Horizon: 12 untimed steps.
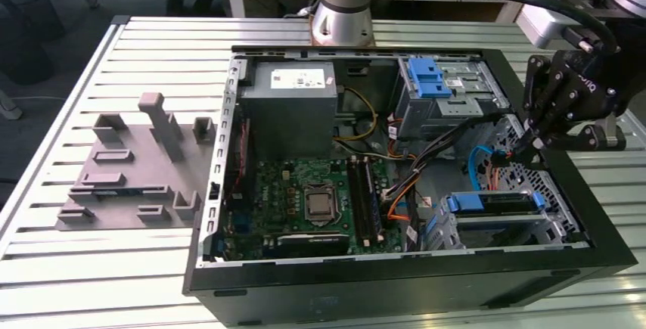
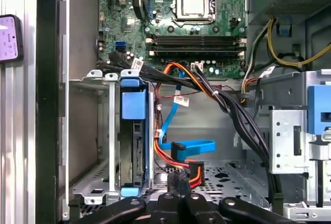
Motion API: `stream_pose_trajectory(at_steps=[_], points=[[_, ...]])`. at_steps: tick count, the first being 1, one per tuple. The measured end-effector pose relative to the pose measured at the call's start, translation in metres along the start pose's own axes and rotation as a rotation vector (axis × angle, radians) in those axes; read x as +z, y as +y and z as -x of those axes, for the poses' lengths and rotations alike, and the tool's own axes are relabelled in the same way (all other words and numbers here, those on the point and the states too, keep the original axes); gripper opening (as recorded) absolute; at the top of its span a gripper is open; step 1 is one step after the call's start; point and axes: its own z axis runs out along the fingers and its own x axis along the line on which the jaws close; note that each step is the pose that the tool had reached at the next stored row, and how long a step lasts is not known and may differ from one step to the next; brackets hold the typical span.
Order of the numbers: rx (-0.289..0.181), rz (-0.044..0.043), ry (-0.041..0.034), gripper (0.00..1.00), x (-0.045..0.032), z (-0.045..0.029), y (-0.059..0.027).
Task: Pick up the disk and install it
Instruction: 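Insert the first disk wire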
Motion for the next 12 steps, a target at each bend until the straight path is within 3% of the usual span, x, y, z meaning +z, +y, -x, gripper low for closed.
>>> stream_pose_trajectory(at_steps=[4, 5, 11, 12], points=[[0.001, 0.0062, 0.0035, 0.11, 0.0002, 0.0006, -0.0016], [0.002, 0.0081, 0.0047, 0.18, 0.0005, 0.0012, -0.0016], [0.048, 0.0107, 0.0037, 0.19, 0.0029, 0.0041, -0.0019], [0.051, 0.0107, 0.0037, 0.25, 0.0034, 0.0052, -0.0019]])
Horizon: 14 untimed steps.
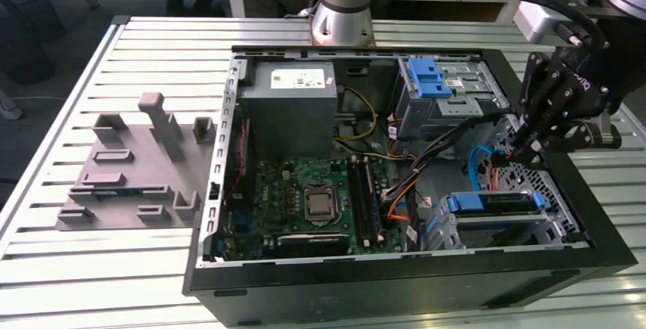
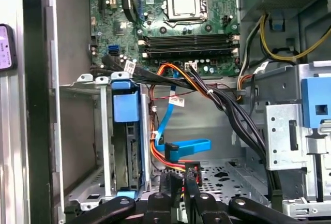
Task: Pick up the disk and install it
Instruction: 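Insert the first disk wire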
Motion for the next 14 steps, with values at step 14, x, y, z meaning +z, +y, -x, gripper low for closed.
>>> stream_pose_trajectory(at_steps=[14], points=[[0.019, -0.0024, 0.031, 0.17, 0.008, 0.0057, -0.0005]])
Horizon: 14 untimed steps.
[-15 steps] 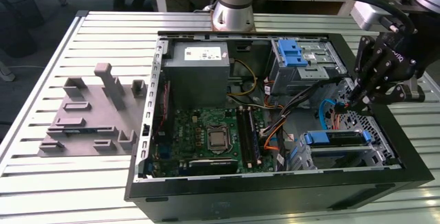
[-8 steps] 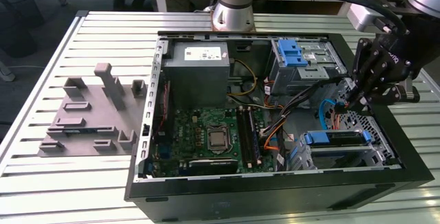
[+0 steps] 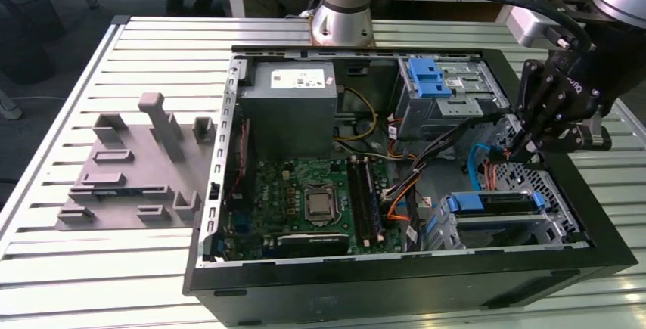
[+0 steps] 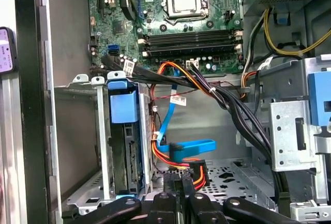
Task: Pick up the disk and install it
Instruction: 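Insert the first disk wire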
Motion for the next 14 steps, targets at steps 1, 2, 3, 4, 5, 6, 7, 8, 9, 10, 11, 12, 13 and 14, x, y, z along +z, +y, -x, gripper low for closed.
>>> stream_pose_trajectory(at_steps=[1, 2, 3, 4, 5, 6, 7, 8, 9, 10, 11, 12, 13, 14], points=[[0.0, 0.0, 0.0001, 0.17, 0.0, 0.0001, -0.0002], [0.0, 0.0, 0.0001, 0.16, 0.0001, 0.0001, -0.0002], [-0.001, 0.0, 0.0001, 0.16, 0.0001, 0.0001, -0.0002], [-0.004, -0.0001, -0.0001, 0.16, 0.0003, -0.0002, -0.0003], [-0.01, -0.0003, 0.0001, 0.16, 0.0003, -0.0004, -0.0003], [-0.016, -0.0005, 0.0004, 0.16, 0.0004, -0.001, -0.0003], [-0.019, -0.0009, 0.0005, 0.16, 0.0006, -0.0023, 0.0002], [-0.022, -0.0014, 0.0002, 0.16, 0.0009, -0.0039, 0.0007], [-0.023, -0.0023, 0.0, 0.16, 0.0011, -0.0055, 0.0012], [-0.024, -0.0034, -0.0005, 0.16, 0.0013, -0.0071, 0.0016], [-0.025, -0.0052, -0.0009, 0.16, 0.0015, -0.0086, 0.0022], [-0.026, -0.0077, -0.0013, 0.16, 0.0018, -0.0099, 0.0028], [-0.027, -0.0101, -0.0016, 0.16, 0.002, -0.0113, 0.0033], [-0.028, -0.012, -0.0019, 0.16, 0.0023, -0.0131, 0.0037]])
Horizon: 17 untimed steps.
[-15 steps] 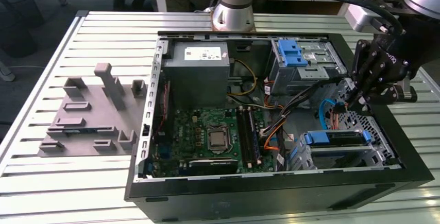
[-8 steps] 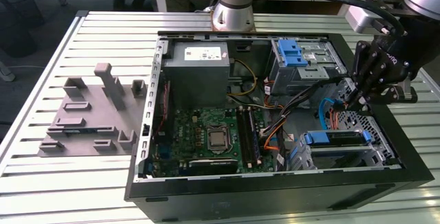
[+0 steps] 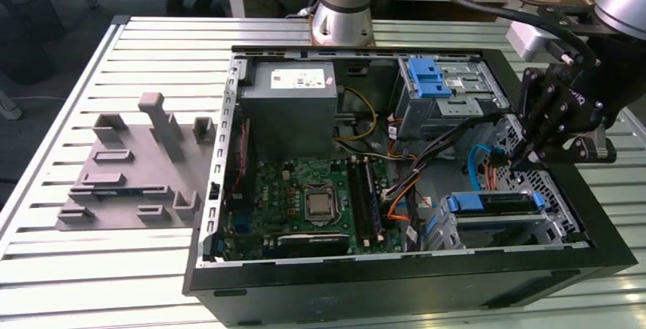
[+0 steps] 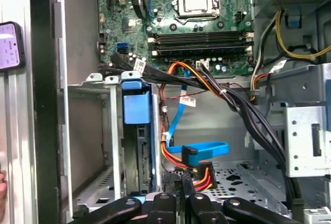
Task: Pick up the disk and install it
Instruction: 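Insert the first disk wire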
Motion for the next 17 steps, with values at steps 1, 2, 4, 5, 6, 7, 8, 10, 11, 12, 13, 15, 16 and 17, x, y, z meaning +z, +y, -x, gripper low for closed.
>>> stream_pose_trajectory(at_steps=[1, 2, 4, 5, 6, 7, 8, 10, 11, 12, 13, 15, 16, 17], points=[[-0.001, -0.0016, 0.0, 0.16, 0.0002, -0.0017, 0.0002], [-0.002, -0.0026, -0.0002, 0.16, 0.0004, -0.0036, 0.0002], [-0.003, -0.0049, -0.0004, 0.16, 0.0008, -0.0071, 0.0004], [-0.004, -0.0055, -0.0007, 0.16, 0.001, -0.0085, 0.001], [-0.005, -0.0058, -0.0011, 0.16, 0.0012, -0.0099, 0.0021], [-0.006, -0.0059, -0.0018, 0.16, 0.0014, -0.0109, 0.0037], [-0.007, -0.0059, -0.0026, 0.16, 0.0016, -0.0115, 0.0055], [-0.007, -0.0059, -0.0028, 0.16, 0.0019, -0.0124, 0.0069], [-0.007, -0.0059, -0.0027, 0.16, 0.0022, -0.013, 0.0069], [-0.008, -0.006, -0.0026, 0.16, 0.0027, -0.0144, 0.0068], [-0.008, -0.006, -0.0027, 0.16, 0.0036, -0.0159, 0.0067], [-0.009, -0.0055, -0.0025, 0.16, 0.0058, -0.0188, 0.0065], [-0.009, -0.0049, -0.0025, 0.16, 0.007, -0.0199, 0.0064], [-0.009, -0.0042, -0.0026, 0.16, 0.0082, -0.0209, 0.0064]])
